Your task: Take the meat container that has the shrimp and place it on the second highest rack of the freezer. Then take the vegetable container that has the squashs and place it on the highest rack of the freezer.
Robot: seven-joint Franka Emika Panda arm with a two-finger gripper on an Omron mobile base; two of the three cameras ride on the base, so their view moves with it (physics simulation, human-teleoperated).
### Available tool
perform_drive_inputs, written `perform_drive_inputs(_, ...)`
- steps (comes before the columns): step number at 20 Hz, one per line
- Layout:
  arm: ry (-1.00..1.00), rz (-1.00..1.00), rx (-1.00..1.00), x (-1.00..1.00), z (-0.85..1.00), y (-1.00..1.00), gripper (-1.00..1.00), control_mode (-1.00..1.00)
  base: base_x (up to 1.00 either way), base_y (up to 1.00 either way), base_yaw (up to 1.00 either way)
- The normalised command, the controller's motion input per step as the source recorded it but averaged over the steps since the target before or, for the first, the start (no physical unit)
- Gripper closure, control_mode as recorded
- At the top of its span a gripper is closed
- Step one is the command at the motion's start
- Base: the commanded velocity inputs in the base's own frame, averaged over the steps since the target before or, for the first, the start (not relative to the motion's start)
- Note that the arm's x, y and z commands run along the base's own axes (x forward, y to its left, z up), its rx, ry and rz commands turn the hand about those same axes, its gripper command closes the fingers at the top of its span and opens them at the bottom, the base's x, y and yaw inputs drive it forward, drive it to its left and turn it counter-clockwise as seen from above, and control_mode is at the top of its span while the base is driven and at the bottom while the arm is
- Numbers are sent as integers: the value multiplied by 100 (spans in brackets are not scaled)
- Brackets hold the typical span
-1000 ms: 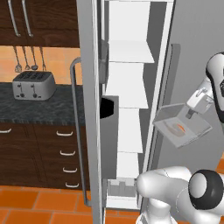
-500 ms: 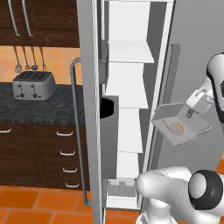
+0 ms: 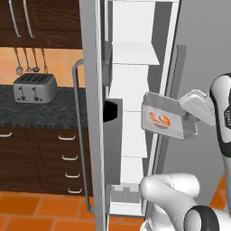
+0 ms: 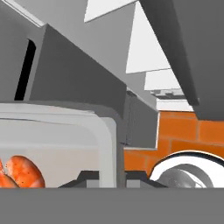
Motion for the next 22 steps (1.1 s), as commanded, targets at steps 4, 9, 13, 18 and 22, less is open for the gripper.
perform_drive_inputs(4, 8, -57, 2, 14, 0, 19, 100, -100, 0, 0, 0)
perform_drive_inputs(9, 14, -53, 2, 38, 0, 27, 100, -100, 0, 0, 0)
perform_drive_inputs(13, 14, -45, 2, 39, 1, 33, 100, -100, 0, 0, 0)
perform_drive_inputs(18, 5, -28, 17, 12, 27, 40, 100, -100, 0, 0, 0)
perform_drive_inputs(22, 4, -14, 23, 5, 31, 19, 100, -100, 0, 0, 0)
